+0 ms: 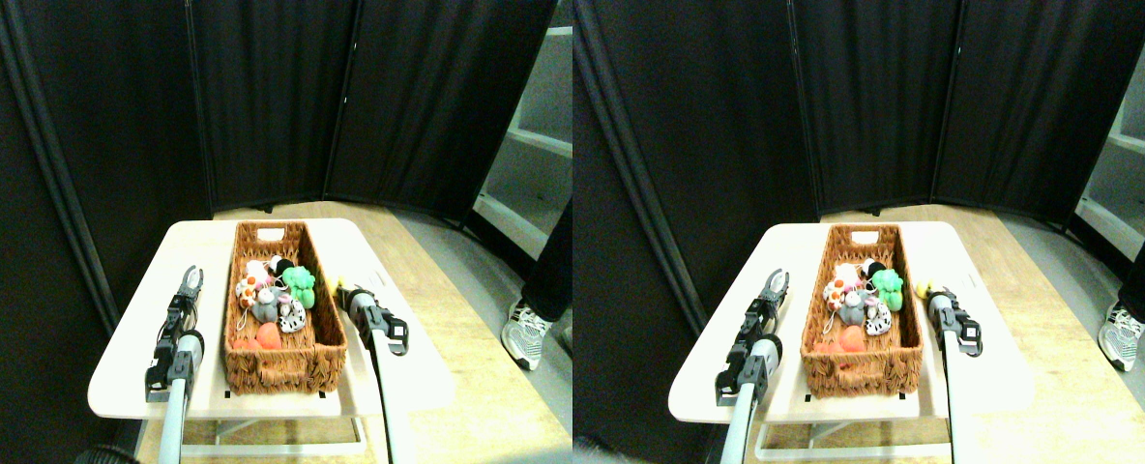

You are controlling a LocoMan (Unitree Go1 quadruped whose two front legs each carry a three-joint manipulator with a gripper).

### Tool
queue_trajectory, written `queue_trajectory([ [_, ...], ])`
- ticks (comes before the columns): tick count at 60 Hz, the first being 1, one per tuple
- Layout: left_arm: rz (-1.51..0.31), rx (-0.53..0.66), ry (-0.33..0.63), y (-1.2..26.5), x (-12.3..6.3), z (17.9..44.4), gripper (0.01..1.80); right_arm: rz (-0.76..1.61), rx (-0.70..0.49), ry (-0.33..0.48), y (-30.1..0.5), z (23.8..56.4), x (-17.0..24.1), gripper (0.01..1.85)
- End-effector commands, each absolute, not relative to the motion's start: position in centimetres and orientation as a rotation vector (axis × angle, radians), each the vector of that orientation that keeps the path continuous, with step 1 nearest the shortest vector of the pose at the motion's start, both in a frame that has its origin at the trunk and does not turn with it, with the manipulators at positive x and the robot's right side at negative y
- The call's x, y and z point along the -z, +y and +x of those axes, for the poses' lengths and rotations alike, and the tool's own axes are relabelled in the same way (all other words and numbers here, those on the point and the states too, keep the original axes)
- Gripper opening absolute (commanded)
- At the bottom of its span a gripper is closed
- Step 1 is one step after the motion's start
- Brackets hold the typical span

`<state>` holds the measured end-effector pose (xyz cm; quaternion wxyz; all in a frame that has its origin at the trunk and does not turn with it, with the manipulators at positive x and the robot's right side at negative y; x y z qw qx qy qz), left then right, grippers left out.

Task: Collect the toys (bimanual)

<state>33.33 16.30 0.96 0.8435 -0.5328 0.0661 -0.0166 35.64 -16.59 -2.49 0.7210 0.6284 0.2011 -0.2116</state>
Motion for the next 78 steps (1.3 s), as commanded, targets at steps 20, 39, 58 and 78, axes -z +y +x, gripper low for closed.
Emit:
queue_trajectory([
  [20,-1.136,0.049,0.128,15.7,-1.2,33.8,0.01,1.375,0.284,0.281,-16.6,37.1,-3.2,0.01],
  [39,-1.132,0.05,0.117,15.7,-1.2,33.4,0.01,1.316,0.155,0.284,-14.2,38.0,-7.1,0.03],
  [58,-1.132,0.047,0.103,15.8,-1.3,33.1,0.01,1.333,0.025,0.331,-10.2,38.0,-8.9,0.06],
  [78,-1.136,0.059,0.084,16.0,-1.5,32.7,0.01,1.349,-0.111,0.403,-5.7,37.6,-9.2,0.07],
])
